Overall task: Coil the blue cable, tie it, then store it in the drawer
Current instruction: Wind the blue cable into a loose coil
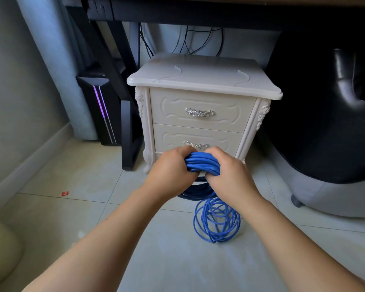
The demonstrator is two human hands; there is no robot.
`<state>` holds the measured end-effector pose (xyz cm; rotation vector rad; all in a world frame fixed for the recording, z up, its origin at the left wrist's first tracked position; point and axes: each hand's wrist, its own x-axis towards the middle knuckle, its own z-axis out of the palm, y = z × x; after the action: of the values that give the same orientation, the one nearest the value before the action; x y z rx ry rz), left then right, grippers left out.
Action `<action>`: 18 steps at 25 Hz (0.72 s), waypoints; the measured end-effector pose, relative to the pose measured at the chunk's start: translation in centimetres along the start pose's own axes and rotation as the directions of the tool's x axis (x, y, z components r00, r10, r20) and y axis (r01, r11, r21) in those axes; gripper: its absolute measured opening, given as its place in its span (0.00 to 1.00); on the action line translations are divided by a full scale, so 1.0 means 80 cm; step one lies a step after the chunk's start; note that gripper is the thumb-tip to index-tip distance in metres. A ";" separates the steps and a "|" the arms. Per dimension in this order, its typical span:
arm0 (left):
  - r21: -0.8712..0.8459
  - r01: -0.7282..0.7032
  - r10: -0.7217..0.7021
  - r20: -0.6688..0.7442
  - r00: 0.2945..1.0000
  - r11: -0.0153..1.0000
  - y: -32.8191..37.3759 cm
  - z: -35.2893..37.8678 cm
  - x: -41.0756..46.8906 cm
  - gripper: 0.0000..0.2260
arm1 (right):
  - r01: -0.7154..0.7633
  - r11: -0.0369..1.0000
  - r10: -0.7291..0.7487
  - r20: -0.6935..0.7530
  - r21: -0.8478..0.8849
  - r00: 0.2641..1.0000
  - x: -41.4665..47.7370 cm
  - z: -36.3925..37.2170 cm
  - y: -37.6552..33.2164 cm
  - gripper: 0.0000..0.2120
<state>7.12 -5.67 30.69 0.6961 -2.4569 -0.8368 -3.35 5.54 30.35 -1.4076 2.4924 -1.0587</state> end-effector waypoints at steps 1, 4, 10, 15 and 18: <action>-0.044 0.023 -0.024 -0.023 0.999 0.999 0.001 -0.002 0.001 0.07 | -0.012 0.999 0.013 -0.031 0.042 0.999 0.000 -0.001 -0.002 0.17; -0.300 0.149 -0.168 -0.036 0.985 0.942 0.005 -0.008 0.007 0.03 | -0.079 0.962 0.103 -0.080 0.261 0.991 0.007 -0.002 -0.004 0.15; -0.741 0.423 -0.483 0.153 0.862 0.521 0.009 -0.017 0.016 0.05 | -0.245 0.708 0.195 0.150 0.662 0.969 0.009 -0.010 0.002 0.19; -0.889 0.419 -0.580 0.246 0.777 0.185 0.008 -0.010 0.020 0.05 | -0.329 0.612 0.284 0.188 0.719 0.940 0.005 0.016 0.002 0.26; -0.928 0.363 -0.574 0.252 0.779 0.085 0.013 -0.004 0.018 0.05 | -0.341 0.599 0.317 0.176 0.725 0.932 0.007 0.020 -0.003 0.25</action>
<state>5.88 -5.94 31.96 0.9641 -0.9831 -2.1326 -2.90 4.22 29.43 -0.6594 1.7804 -1.6636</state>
